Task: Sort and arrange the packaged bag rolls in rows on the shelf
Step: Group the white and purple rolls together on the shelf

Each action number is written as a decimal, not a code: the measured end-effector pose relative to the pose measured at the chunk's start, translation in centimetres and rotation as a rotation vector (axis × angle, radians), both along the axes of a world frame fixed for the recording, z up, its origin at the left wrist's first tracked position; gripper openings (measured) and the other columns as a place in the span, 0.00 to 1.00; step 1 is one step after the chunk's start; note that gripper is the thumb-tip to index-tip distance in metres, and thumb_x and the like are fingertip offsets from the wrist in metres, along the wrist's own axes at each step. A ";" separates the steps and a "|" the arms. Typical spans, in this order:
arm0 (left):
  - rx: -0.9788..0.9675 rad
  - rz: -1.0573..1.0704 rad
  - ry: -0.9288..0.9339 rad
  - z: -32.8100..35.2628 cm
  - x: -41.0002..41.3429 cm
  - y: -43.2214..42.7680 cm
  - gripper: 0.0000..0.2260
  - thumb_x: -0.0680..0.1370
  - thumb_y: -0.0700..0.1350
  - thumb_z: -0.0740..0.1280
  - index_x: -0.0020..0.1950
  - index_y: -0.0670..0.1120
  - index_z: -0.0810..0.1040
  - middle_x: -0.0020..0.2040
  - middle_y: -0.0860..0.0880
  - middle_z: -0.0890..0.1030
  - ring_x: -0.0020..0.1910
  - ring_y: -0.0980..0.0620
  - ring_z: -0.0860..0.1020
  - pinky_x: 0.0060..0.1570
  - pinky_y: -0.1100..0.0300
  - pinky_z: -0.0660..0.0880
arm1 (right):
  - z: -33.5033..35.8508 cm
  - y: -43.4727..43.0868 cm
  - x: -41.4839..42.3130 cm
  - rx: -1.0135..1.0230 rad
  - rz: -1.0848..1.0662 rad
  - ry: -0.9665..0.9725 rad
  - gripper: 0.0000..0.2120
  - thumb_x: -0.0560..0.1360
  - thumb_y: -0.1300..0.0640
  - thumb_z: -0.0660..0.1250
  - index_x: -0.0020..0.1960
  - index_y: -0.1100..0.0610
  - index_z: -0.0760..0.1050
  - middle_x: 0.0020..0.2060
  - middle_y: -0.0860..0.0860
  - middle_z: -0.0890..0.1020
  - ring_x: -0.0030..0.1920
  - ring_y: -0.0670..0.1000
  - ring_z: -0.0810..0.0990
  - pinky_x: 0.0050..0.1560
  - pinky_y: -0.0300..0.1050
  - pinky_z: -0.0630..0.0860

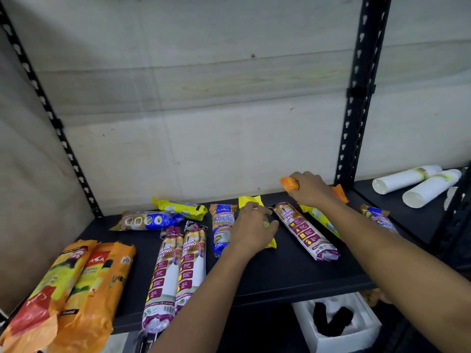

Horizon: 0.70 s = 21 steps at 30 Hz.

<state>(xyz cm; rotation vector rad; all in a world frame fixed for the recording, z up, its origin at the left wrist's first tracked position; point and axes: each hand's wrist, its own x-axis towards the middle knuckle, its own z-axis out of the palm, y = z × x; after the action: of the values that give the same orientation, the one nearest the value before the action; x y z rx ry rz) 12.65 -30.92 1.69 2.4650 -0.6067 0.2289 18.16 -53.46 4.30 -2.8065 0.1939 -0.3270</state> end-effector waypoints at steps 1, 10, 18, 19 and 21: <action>-0.026 0.001 -0.010 0.2 -0.1 0.8 0.17 0.77 0.56 0.67 0.64 0.52 0.78 0.68 0.49 0.69 0.68 0.48 0.69 0.63 0.51 0.72 | 0.4 0.2 -0.3 0.034 0.040 -0.059 0.23 0.76 0.45 0.64 0.70 0.48 0.68 0.58 0.56 0.75 0.61 0.63 0.72 0.55 0.59 0.75; -0.133 0.151 -0.111 2.5 -3.2 13.8 0.13 0.77 0.54 0.67 0.59 0.52 0.81 0.58 0.52 0.74 0.56 0.54 0.76 0.58 0.60 0.72 | 3.1 10.8 -5.8 0.060 0.538 -0.374 0.23 0.76 0.57 0.62 0.70 0.47 0.70 0.64 0.49 0.75 0.63 0.53 0.72 0.65 0.51 0.68; -0.185 0.364 -0.259 3.5 -7.3 25.4 0.09 0.78 0.44 0.68 0.56 0.50 0.83 0.52 0.51 0.79 0.54 0.51 0.78 0.52 0.65 0.68 | 2.5 23.8 -9.8 0.009 0.909 -0.385 0.27 0.77 0.65 0.62 0.73 0.48 0.68 0.68 0.48 0.70 0.71 0.48 0.64 0.71 0.44 0.61; -0.178 0.382 -0.257 3.5 -7.8 26.4 0.09 0.78 0.44 0.67 0.57 0.50 0.83 0.53 0.51 0.79 0.54 0.51 0.78 0.52 0.67 0.67 | 2.2 25.0 -10.1 0.012 0.941 -0.392 0.27 0.77 0.65 0.63 0.73 0.48 0.69 0.69 0.49 0.69 0.71 0.49 0.64 0.71 0.44 0.60; -0.159 0.423 -0.243 3.5 -8.8 28.3 0.10 0.79 0.45 0.66 0.59 0.51 0.82 0.56 0.50 0.80 0.56 0.52 0.77 0.52 0.67 0.66 | 1.7 27.7 -10.7 0.000 1.012 -0.395 0.27 0.78 0.64 0.63 0.73 0.46 0.68 0.69 0.48 0.68 0.72 0.50 0.62 0.71 0.45 0.61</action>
<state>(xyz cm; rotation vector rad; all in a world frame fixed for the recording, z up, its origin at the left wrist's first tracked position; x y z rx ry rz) 3.86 -2.58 5.22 2.4016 -0.1450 0.7218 7.43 -25.77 5.99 -2.3751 -1.2372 -0.5799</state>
